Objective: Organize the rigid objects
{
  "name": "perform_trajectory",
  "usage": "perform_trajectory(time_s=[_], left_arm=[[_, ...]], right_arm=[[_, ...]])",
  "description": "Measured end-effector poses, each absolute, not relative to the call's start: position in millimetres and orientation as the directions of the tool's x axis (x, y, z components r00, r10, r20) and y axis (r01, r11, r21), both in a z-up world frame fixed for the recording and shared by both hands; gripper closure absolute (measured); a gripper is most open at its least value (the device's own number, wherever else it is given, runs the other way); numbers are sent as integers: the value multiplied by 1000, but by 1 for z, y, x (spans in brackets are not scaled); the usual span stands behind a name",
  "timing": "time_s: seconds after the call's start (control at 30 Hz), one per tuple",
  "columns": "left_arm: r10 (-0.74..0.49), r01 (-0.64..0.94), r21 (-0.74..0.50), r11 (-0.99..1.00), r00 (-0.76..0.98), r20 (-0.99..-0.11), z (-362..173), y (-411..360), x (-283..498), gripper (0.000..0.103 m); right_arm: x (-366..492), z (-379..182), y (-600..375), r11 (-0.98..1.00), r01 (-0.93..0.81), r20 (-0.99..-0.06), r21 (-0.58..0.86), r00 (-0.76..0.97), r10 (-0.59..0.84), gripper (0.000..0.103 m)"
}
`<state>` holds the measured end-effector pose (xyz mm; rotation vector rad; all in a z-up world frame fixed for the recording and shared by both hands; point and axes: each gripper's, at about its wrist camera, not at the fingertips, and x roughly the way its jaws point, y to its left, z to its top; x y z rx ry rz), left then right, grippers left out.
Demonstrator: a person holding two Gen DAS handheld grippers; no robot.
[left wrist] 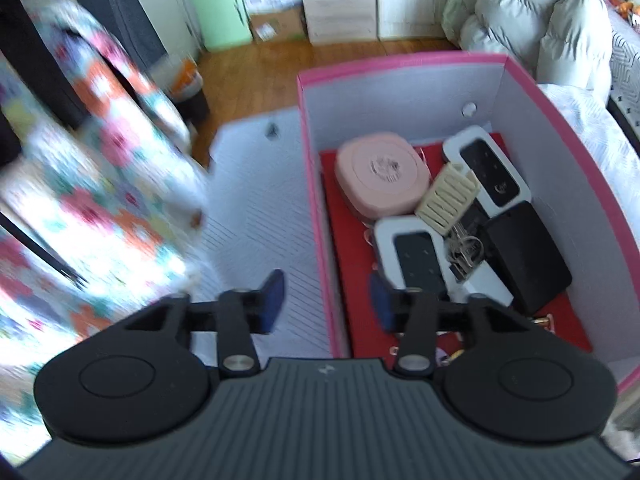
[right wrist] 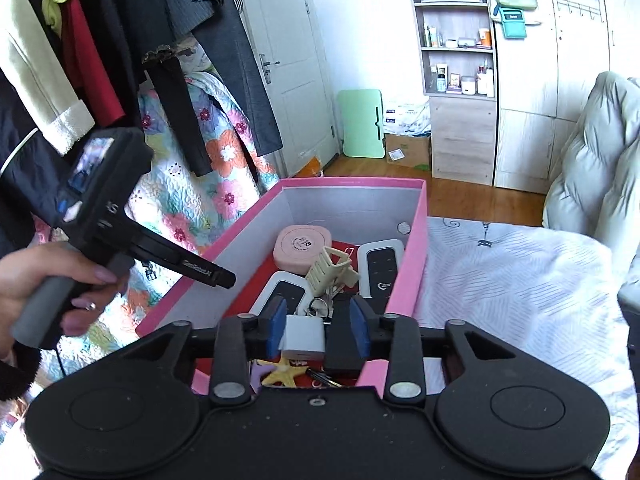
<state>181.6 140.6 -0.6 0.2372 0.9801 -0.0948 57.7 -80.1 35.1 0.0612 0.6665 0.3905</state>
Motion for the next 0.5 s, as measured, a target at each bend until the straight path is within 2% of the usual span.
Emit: perform_trajectory(time_s=[0.17,0.23,0.3,0.33,0.4,0.5], left_arm=[[100,132,246,960,661,-744,32,131,149,26],[86,123,231,965,684,-724,42,128,133,16],[65,113,198,974,696,-715,48,125,117,14],[55,107,180,978,697,-715,51,123,110,12],[33,91,137,986,708,-706,54,120,96,7],[15,58,81,995,717,-697,57,117,79,1]], right_arm=[[48,43,-83,934,-327,-571,145,743,349,47],[43,45,-86,926,-346,-544,152,753,371,33],[38,47,-93,921,-347,-517,176,764,386,26],[36,47,-98,922,-336,-510,191,769,386,18],[33,48,-106,930,-303,-498,209,785,368,10],[24,52,-114,956,-231,-493,179,820,290,5]])
